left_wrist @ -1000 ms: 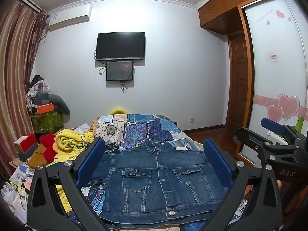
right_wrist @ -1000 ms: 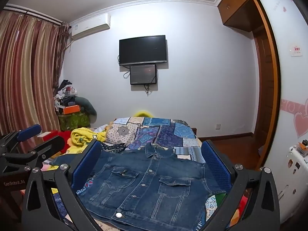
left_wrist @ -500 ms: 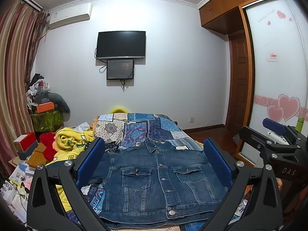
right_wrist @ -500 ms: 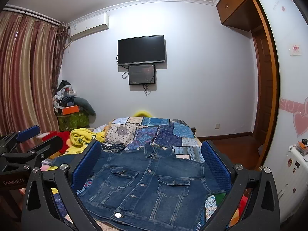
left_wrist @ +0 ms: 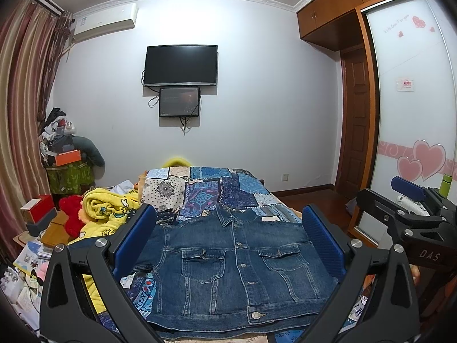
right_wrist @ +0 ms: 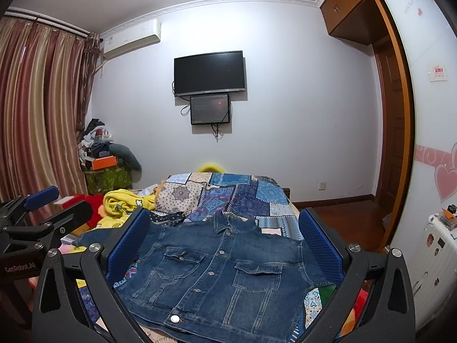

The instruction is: Fold large clothes

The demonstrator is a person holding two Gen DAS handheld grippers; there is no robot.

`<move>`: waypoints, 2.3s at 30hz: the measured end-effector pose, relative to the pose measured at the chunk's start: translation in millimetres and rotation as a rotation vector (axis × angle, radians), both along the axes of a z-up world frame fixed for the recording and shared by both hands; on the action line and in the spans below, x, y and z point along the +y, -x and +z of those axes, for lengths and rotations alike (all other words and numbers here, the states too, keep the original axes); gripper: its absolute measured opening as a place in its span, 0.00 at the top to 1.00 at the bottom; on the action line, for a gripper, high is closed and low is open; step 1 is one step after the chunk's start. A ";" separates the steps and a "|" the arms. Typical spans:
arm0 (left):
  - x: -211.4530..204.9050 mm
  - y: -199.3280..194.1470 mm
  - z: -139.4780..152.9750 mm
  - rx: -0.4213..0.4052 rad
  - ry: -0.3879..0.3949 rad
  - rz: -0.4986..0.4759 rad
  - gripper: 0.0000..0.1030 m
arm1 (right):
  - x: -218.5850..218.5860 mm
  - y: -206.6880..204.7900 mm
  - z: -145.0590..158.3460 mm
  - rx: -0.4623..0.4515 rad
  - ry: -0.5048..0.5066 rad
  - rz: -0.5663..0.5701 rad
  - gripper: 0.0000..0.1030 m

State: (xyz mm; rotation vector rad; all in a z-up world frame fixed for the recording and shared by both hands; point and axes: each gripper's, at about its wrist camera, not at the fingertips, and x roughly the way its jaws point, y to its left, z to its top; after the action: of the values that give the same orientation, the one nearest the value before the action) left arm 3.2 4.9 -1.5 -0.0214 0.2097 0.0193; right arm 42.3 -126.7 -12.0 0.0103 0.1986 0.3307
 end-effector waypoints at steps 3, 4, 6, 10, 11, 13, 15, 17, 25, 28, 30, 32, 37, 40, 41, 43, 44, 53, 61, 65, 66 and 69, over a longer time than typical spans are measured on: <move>0.1 0.0 -1.1 0.000 0.000 0.001 0.00 | 0.2 0.0 0.1 0.001 -0.001 0.000 0.00; 0.1 0.0 -1.5 0.001 0.000 0.000 0.00 | 0.3 0.1 0.0 0.000 0.000 0.000 0.00; 0.2 0.1 -2.4 0.001 0.000 0.001 0.00 | 0.5 0.1 0.2 0.000 0.000 0.000 0.00; 0.6 1.0 -2.6 0.001 0.000 0.001 0.00 | -0.7 -1.7 -1.1 0.005 0.003 0.000 0.00; 0.6 0.5 -0.2 0.000 0.000 -0.001 0.00 | -1.1 -2.0 -1.1 0.006 0.002 0.000 0.00; 0.7 0.9 -0.8 0.001 0.000 0.000 0.00 | -0.6 -2.3 -1.4 0.008 0.003 -0.001 0.00; 0.9 1.5 -1.5 0.001 0.000 -0.001 0.00 | -1.1 -2.3 -1.0 0.008 0.003 -0.001 0.00; 1.1 2.2 -2.2 0.003 0.001 0.000 0.00 | -1.1 -2.3 -1.3 0.009 0.003 -0.001 0.00; 1.6 1.4 -0.3 0.005 0.004 0.001 0.00 | -1.2 -2.4 -2.9 0.010 0.004 -0.003 0.00; 1.5 0.9 0.1 0.006 0.004 0.001 0.00 | -1.4 -2.4 -3.3 0.011 0.004 -0.002 0.00; 1.7 1.1 -0.1 0.007 0.005 0.001 0.00 | -1.7 -2.5 -3.6 0.012 0.005 -0.003 0.00; 2.1 0.6 -0.2 0.009 0.006 0.001 0.00 | -1.6 -2.6 -3.6 0.012 0.004 -0.002 0.00; 3.6 0.4 -0.6 0.015 0.009 0.004 0.00 | -2.2 -3.7 -6.3 0.017 0.006 -0.003 0.00; 5.0 -1.5 -0.8 0.021 0.013 0.006 0.00 | -0.8 -6.5 -6.3 0.023 0.010 -0.004 0.00; 5.4 -2.6 -0.3 0.023 0.014 0.007 0.00 | 0.1 -7.5 -6.4 0.026 0.010 -0.004 0.00; 7.5 -5.0 -1.1 0.030 0.016 0.009 0.00 | 0.4 -10.0 -6.7 0.032 0.011 -0.005 0.00; 8.3 -6.8 -0.9 0.033 0.017 0.010 0.00 | 1.1 -11.0 -6.9 0.035 0.012 -0.006 0.00; 28.5 -33.2 -10.4 0.078 0.049 0.030 0.00 | 11.8 -30.2 -13.8 0.085 0.032 -0.006 0.00; 72.3 -82.6 -36.2 0.166 0.112 0.095 0.00 | 30.6 -64.2 -28.6 0.167 0.073 0.017 0.00; 108.8 -110.8 -58.2 0.224 0.151 0.172 0.00 | 41.5 -83.9 -41.0 0.219 0.095 0.028 0.00; 117.0 -116.7 -63.2 0.238 0.159 0.185 0.00 | 44.7 -90.0 -44.8 0.232 0.100 0.032 0.00; 156.0 -142.0 -85.1 0.307 0.209 0.222 0.00 | 52.4 -108.0 -56.2 0.276 0.119 0.040 0.00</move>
State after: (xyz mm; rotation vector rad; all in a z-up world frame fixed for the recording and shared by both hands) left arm 145.2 161.0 -86.6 -0.2509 0.5150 0.2234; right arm 150.2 -74.3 -68.2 -0.0657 0.4923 0.3565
